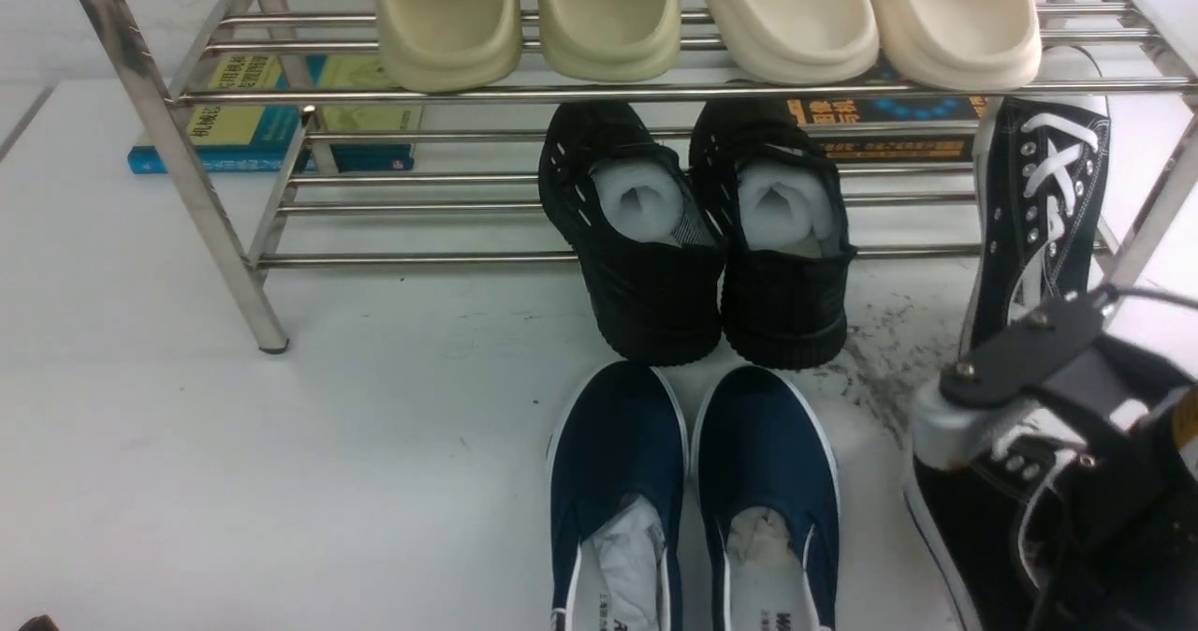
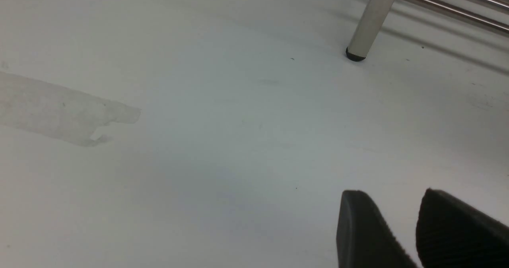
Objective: Take the shoes off the shelf with your hand on the white table.
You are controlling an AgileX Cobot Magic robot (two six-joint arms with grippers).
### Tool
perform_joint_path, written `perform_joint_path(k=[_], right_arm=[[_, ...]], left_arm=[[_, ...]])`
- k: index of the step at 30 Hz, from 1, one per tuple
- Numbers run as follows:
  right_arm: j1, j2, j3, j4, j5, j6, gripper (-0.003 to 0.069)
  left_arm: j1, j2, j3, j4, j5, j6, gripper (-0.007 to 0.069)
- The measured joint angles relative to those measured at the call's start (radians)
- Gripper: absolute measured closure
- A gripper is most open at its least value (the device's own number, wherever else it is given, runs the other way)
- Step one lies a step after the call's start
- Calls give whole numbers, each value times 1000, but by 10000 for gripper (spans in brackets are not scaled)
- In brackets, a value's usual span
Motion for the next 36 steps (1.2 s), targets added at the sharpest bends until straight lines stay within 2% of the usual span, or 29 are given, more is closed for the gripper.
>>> perform_joint_path(k=[9,15,25,36], right_arm=[[0,0,34,0,-49,6,639],[0,10,34,-2,-95,-35,639],[5,139,34,11,-164,-115,638],[8,230,34,61,-196,-114,625]], left_arm=[[0,0,0,0,0,0,385],[0,0,0,0,0,0,385],[0,0,0,0,1,0,385],[0,0,0,0,1,0,385]])
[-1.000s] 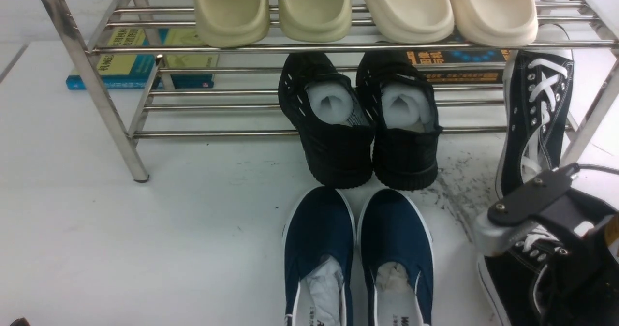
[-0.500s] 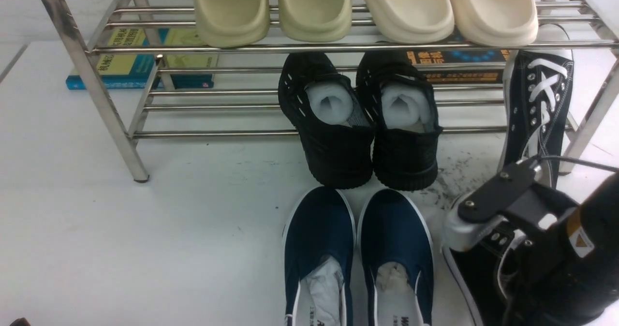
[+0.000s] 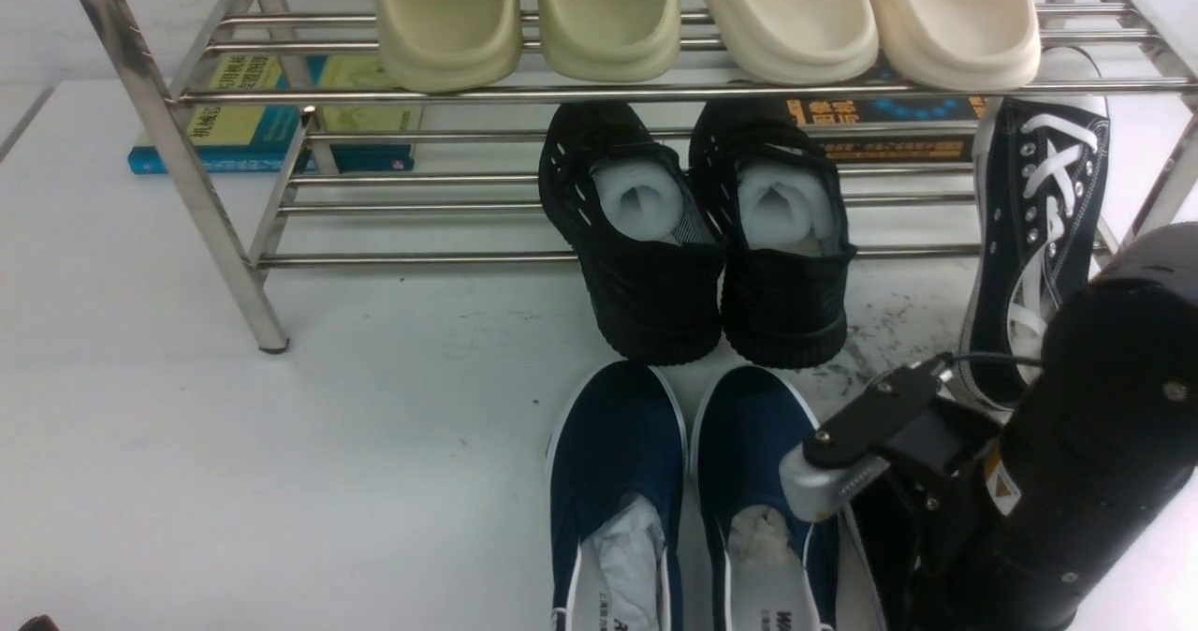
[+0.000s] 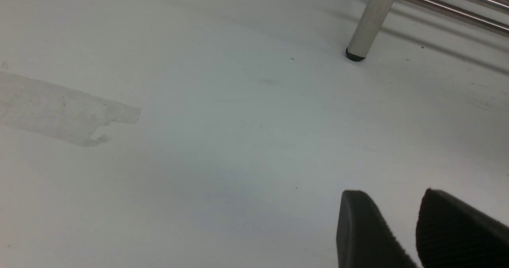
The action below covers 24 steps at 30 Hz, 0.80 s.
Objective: Take the shoes off the shelf with your hand on the white table.
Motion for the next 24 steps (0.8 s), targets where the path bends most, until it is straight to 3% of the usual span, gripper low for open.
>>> perform_joint_path(k=[5,10,13,14,16,18,24], right_arm=[[1,24,0,21,-43,20,604],[1,48,0,19,-106,22,505],[1,53,0,5,-125,22,365],[1,53,0,5,-125,22,365],[1,53,-5,-2,-108,22,251],[1,53,-14,-6,-76,22,189],[1,53,-83,-8,41,20,79]], left_arm=[[0,0,0,0,0,0,385],[0,0,0,0,0,0,385],[0,0,0,0,0,0,385],[0,0,0,0,0,0,385],[0,0,0,0,0,0,385],[0,0,0,0,0,0,385],[0,0,0,0,0,0,385]])
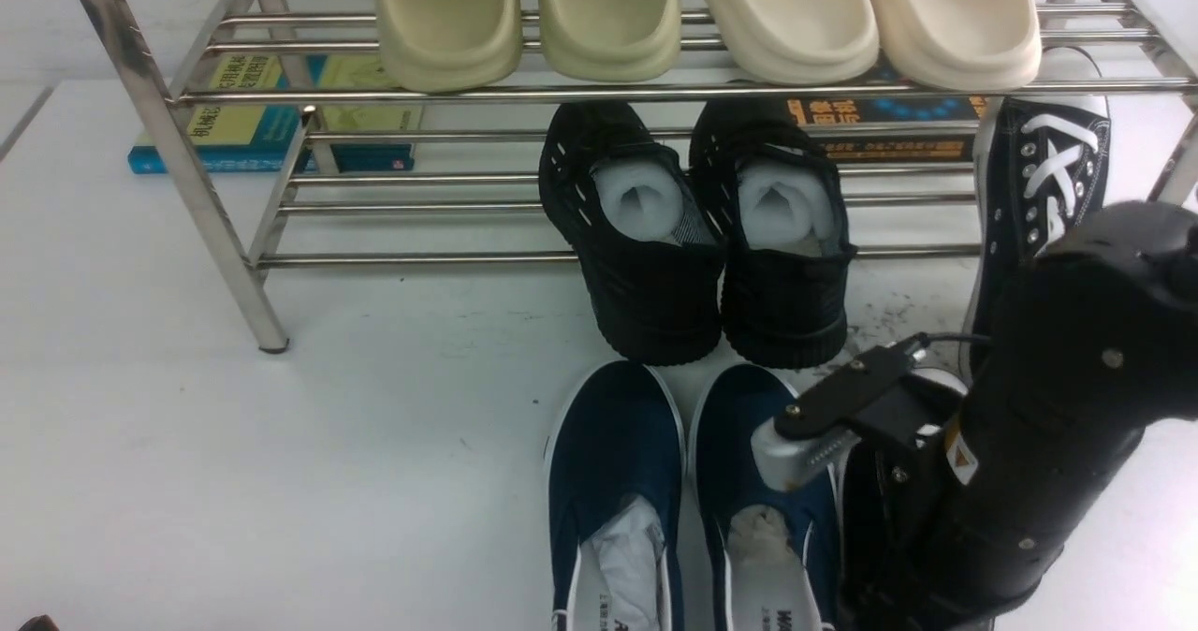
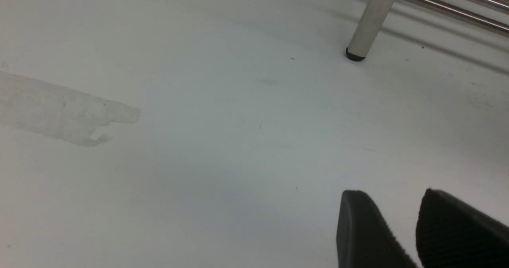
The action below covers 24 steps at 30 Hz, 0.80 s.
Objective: Take the shoes off the shelf with your hand on the white table.
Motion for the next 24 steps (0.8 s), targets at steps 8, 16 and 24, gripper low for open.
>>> perform_joint_path(k=[8,16,24], right_arm=[[-1,0,-117,-17,102,0,88],[-1,-82,-173,-82,129,0,165],[-1,-228,-174,-223,141,72,261]], left_arm=[[0,0,0,0,0,0,385],[0,0,0,0,0,0,385],[0,0,0,0,0,0,385]])
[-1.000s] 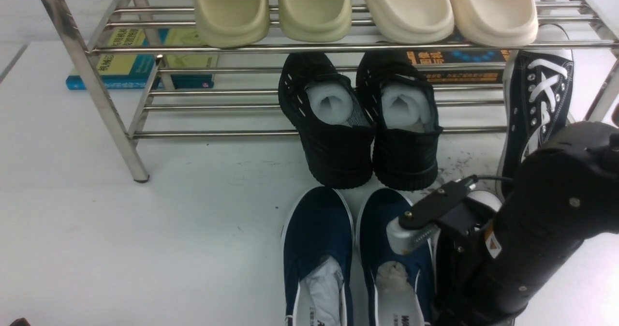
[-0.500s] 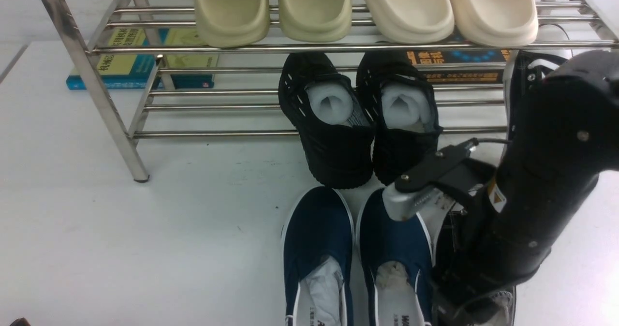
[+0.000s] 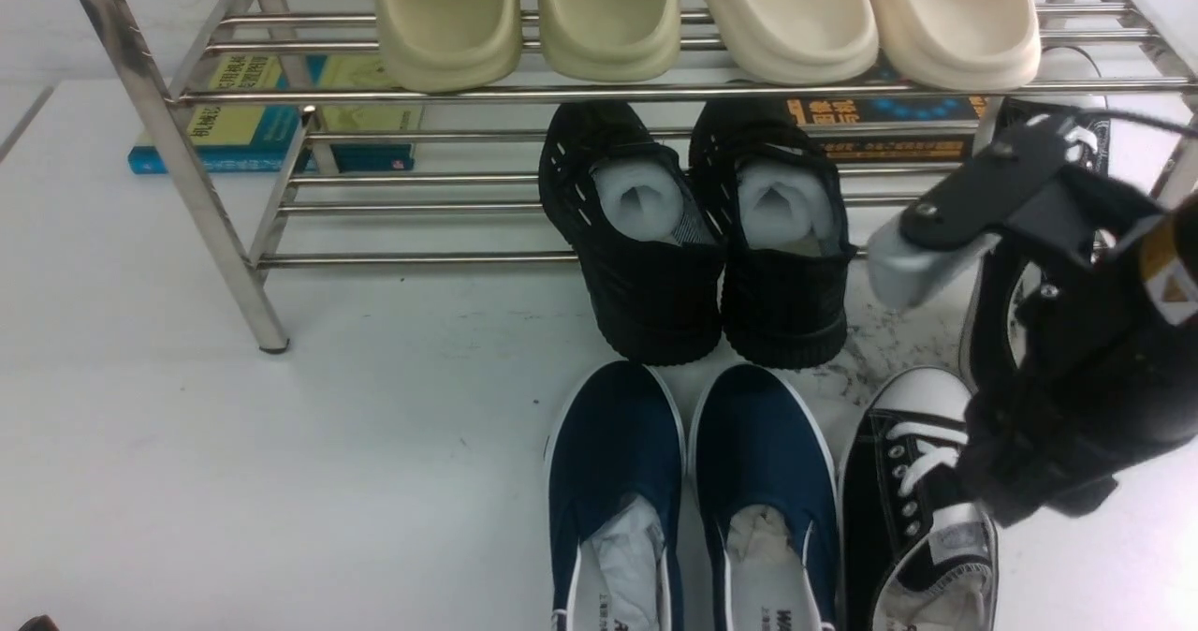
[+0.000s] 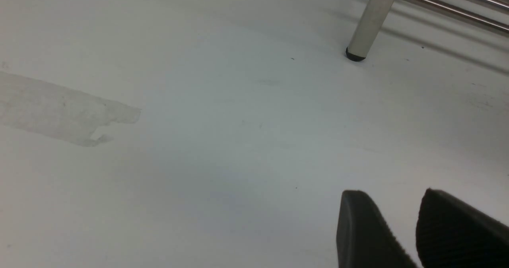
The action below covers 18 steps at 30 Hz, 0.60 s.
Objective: Take the shoes off the shelf with your hand on the white table.
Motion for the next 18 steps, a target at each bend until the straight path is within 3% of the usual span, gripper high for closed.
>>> perform_joint_path(k=[9,12,18], right_arm=[[-6,-39,0,-277,10,306,298],[-35,-31,0,-284,10,327,299],[-201,-1,0,-264,-21,334,299]], left_arm=[[0,0,0,0,0,0,385],[0,0,0,0,0,0,385],[0,0,0,0,0,0,385]])
